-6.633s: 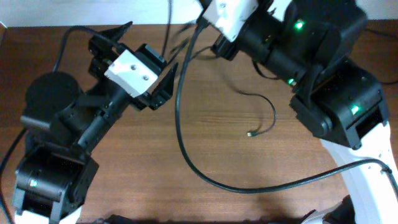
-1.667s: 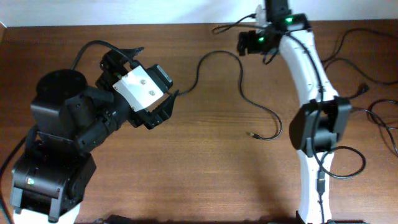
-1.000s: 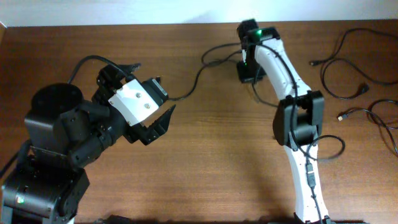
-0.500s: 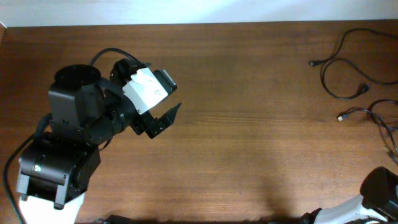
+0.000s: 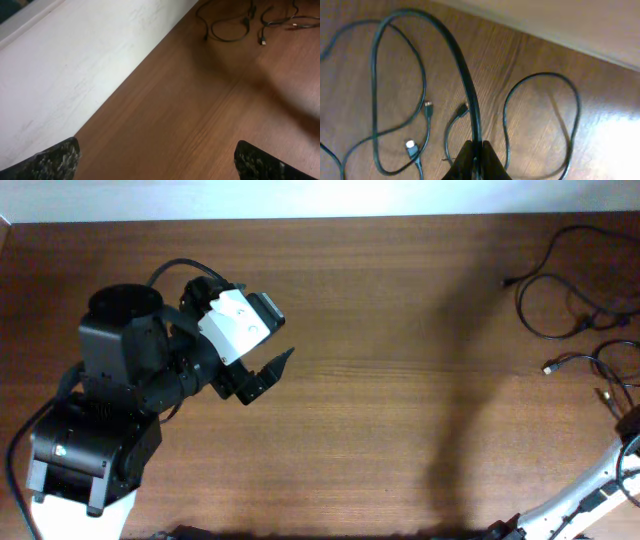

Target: Untangle cables

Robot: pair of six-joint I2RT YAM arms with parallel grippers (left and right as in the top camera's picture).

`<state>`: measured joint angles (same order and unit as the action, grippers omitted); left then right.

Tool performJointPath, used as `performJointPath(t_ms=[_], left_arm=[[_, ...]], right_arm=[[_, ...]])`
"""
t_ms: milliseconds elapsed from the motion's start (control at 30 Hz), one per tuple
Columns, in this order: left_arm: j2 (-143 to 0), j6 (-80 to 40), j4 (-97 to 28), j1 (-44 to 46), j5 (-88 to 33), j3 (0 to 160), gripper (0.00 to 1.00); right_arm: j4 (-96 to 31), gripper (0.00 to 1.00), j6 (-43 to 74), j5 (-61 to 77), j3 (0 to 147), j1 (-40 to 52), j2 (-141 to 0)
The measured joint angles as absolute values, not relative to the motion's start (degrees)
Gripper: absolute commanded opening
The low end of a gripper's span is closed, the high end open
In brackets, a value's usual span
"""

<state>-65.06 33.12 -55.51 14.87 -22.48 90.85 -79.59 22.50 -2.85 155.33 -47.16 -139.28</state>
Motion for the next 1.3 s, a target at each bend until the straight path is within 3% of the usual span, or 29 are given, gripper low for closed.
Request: performJointPath(t_ms=[33,67,167,233,300,400,500,567,600,700,800,900,1000,1133,1300], left_arm=[[-65.06,33.12,-55.51,14.87,-22.48,90.85,0.99],[-65.06,33.12,-55.53,14.87,-22.48,90.85,0.99],[-65.06,33.12,-55.51,14.87,-22.48,90.85,0.99],[-65.06,33.1,-54.59,14.87,-22.48,90.85,0.99],[-65.12,32.82,-45.52,14.87,-22.0,91.5,0.99],[-64.93,28.82,-15.05,14.92,-16.97,93.34,0.99],[-65.08,26.63,1.96,14.92,-6.17,93.84,0.99],[-65.1,28.53,-0.36,14.92,2.85,94.06,0.99],[-65.01,31.33,-7.25,14.92,6.63,94.28,0.99],[-62.87,36.05,-27.33,14.9,16.58,93.62,0.99],[-52.77,35.77,-31.97,13.39,15.22,91.53,0.99],[-34.5,33.61,-29.95,1.15,6.44,82.02,0.99],[-25.67,29.1,-26.79,-9.06,-2.59,72.4,0.99],[-25.69,25.63,-20.18,-11.07,-10.37,70.89,0.99],[-25.65,21.32,-17.78,-11.07,-12.05,70.83,0.99]], right_arm=[[-79.22,0.84,22.22,-2.63,155.33,-46.65,-139.48],[-79.0,0.99,22.02,-1.91,155.35,-46.13,-139.46],[-80.18,0.99,16.21,7.38,155.33,-46.0,-138.56],[-79.92,0.99,13.93,12.19,155.17,-44.73,-128.7],[-77.43,0.99,10.26,22.68,155.81,-41.12,-114.08],[-62.33,0.99,5.08,33.34,157.99,-21.67,-93.12],[-49.82,0.99,2.39,33.43,158.17,-4.78,-87.59],[-50.81,0.99,-1.61,32.01,154.21,-1.56,-85.8],[-49.56,0.99,-4.19,30.39,145.03,-1.21,-82.96],[-31.09,0.99,-8.25,24.67,97.38,-1.06,-62.83],[-15.81,0.99,-7.62,22.48,71.33,-1.1,-39.2],[-14.17,0.99,-7.6,18.72,68.18,-6.2,-25.76],[-13.61,0.97,-3.6,17.39,68.07,-13.3,-19.55],[-28.91,0.99,0.64,25.76,61.6,-13.96,-18.94],[-25.74,0.99,-1.26,32.38,35.09,-13.96,-19.79]])
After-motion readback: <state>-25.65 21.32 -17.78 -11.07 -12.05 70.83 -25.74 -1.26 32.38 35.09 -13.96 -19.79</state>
